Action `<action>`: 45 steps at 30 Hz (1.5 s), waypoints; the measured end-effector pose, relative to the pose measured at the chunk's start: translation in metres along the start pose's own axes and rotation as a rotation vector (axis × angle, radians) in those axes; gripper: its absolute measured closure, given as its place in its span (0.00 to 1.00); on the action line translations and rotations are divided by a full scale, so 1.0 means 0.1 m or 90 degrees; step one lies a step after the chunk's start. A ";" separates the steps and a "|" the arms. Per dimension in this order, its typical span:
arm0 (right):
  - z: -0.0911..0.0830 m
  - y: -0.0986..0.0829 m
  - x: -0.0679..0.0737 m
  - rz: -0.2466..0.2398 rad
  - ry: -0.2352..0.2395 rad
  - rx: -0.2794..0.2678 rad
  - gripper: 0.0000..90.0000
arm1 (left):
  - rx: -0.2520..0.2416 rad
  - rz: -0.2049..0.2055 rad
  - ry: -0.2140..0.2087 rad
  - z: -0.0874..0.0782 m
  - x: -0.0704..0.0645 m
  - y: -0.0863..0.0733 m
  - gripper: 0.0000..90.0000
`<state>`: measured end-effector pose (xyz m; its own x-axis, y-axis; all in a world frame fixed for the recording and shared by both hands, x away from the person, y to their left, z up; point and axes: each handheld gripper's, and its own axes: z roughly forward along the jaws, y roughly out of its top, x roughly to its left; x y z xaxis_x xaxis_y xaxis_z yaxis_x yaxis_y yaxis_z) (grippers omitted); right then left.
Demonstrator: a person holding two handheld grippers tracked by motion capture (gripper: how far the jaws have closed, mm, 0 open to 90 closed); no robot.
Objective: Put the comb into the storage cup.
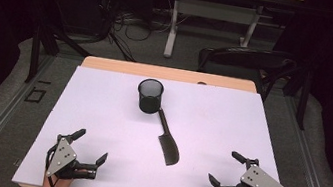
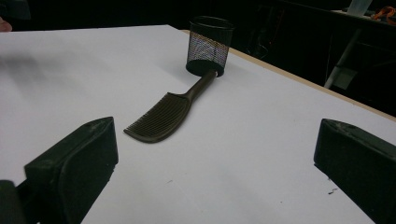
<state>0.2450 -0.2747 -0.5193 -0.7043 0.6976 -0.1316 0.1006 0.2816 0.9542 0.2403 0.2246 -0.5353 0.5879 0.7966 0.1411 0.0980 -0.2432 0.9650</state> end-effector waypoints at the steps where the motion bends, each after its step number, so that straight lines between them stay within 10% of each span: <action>1: 0.00 0.00 0.00 0.000 0.000 0.000 0.00 | 0.001 -0.001 0.001 0.00 0.00 0.00 0.00; 45: 0.71 0.17 -0.10 0.023 0.046 0.134 0.00 | 0.002 0.010 -0.003 0.09 0.01 0.02 0.00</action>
<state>0.3034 -0.2298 -0.5205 -0.7455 0.6627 -0.0711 0.2664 0.3942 0.8796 0.2484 0.2195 -0.5353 0.5931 0.7902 0.1544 0.0921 -0.2572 0.9620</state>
